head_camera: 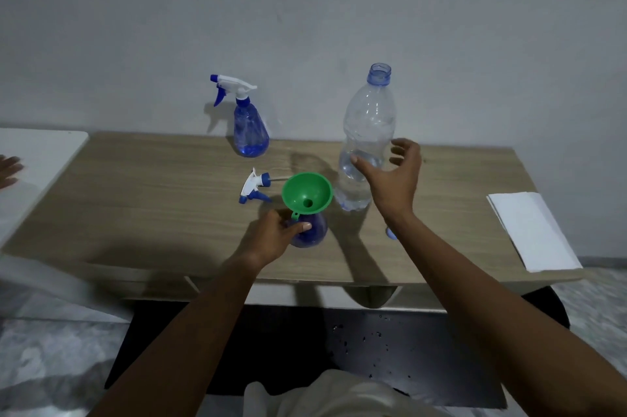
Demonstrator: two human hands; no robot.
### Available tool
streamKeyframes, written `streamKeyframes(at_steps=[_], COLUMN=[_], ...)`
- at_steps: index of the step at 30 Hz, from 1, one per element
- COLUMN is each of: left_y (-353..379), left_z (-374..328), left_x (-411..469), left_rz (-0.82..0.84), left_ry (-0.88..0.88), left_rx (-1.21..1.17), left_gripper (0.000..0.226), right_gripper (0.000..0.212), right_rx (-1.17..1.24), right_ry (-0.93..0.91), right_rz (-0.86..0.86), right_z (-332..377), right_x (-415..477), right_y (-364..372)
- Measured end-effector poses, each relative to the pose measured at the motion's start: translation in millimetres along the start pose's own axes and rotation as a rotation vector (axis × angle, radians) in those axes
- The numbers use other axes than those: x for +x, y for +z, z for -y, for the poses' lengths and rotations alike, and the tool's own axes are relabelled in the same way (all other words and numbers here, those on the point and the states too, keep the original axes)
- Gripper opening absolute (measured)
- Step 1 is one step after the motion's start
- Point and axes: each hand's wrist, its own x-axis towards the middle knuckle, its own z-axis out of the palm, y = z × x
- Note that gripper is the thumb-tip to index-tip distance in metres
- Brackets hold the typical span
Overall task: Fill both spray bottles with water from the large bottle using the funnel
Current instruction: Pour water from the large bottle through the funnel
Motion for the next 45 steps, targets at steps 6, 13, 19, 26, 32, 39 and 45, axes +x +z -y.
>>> streamKeyframes(at_steps=[6, 13, 19, 26, 32, 39, 45], left_y=[0, 3, 7, 17, 18, 17, 20], left_z=[-4, -3, 1, 8, 6, -7, -10], left_x=[7, 10, 20, 33, 35, 30, 28], left_rz=[0.001, -0.002, -0.001, -0.018, -0.031, -0.033, -0.019], left_ry=[-0.002, -0.001, 0.013, 0.040, 0.056, 0.093, 0.062], left_rx=[-0.009, -0.005, 0.001, 0.012, 0.040, 0.026, -0.017], left_gripper=[0.048, 0.050, 0.048, 0.060, 0.052, 0.027, 0.033], right_gripper=[0.089, 0.052, 0.048, 0.043, 0.027, 0.037, 0.027], right_rx=[0.085, 0.090, 0.012, -0.338, -0.663, -0.827, -0.895], right_ry=[-0.008, 0.023, -0.091, -0.202, -0.180, -0.037, 0.051], right_rz=[0.329, 0.257, 0.380, 0.661, 0.881, 1.006, 1.074], right_z=[3, 6, 44, 85, 87, 84, 80], right_x=[36, 39, 49, 62, 69, 68, 64], right_y=[12, 18, -3, -44, -66, -77, -79])
